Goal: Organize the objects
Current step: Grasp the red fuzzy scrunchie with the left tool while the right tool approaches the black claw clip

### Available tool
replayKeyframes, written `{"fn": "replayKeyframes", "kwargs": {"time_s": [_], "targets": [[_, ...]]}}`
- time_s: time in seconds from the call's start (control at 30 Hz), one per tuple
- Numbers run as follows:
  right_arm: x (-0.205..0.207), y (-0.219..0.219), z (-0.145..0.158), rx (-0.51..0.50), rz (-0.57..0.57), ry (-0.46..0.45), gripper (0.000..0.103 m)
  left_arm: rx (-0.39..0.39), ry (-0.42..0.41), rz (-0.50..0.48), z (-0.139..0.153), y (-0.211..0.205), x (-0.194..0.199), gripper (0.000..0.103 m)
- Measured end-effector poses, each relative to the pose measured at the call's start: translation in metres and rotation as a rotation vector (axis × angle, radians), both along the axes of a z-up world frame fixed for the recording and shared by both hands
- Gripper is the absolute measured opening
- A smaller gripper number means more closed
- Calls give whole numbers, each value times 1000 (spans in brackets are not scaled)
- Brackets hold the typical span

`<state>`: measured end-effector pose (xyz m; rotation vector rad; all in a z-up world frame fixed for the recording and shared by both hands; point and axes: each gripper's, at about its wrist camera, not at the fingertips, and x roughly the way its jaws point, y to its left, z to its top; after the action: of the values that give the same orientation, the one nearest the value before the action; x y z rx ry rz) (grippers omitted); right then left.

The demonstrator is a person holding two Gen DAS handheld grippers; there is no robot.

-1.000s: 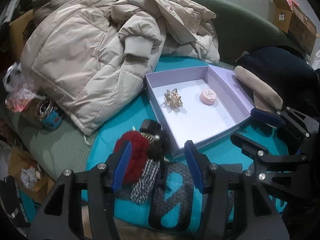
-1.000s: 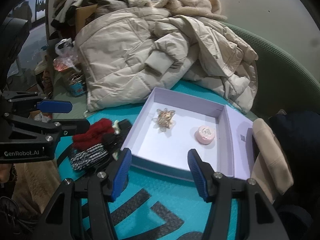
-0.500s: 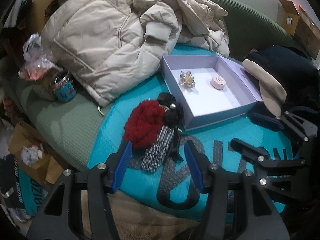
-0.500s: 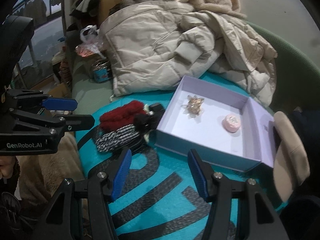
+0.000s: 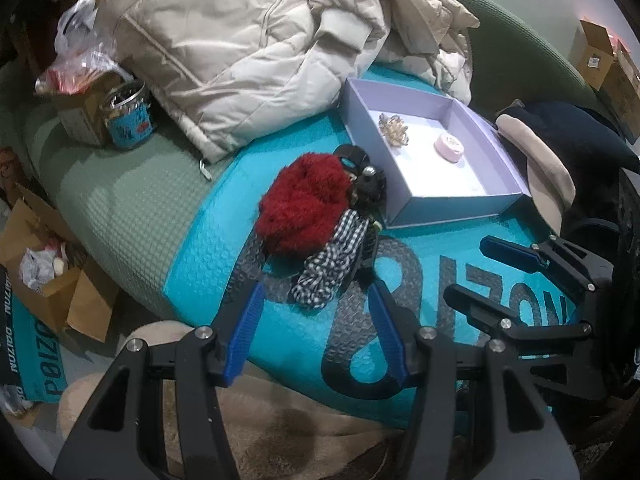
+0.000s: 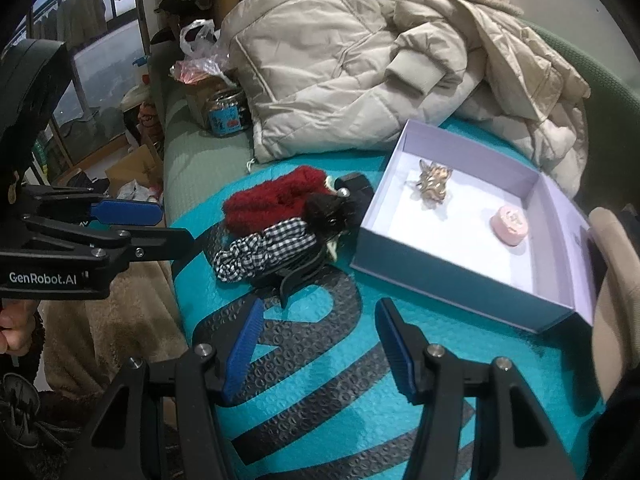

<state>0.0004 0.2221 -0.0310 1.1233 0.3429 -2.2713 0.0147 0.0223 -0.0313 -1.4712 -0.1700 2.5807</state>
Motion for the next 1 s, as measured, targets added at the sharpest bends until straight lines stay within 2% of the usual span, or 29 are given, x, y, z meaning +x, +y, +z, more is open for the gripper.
{"fn": "replayKeyframes", "kwargs": {"time_s": [0.47, 0.8, 1.0], "targets": [[-20, -19, -25, -12, 21, -63, 59, 43, -61, 13, -31, -14, -22, 53], [-36, -30, -17, -21, 12, 9, 59, 33, -64, 9, -37, -20, -50, 53], [-48, -32, -20, -39, -6, 6, 59, 41, -71, -7, -40, -18, -67, 53]]}}
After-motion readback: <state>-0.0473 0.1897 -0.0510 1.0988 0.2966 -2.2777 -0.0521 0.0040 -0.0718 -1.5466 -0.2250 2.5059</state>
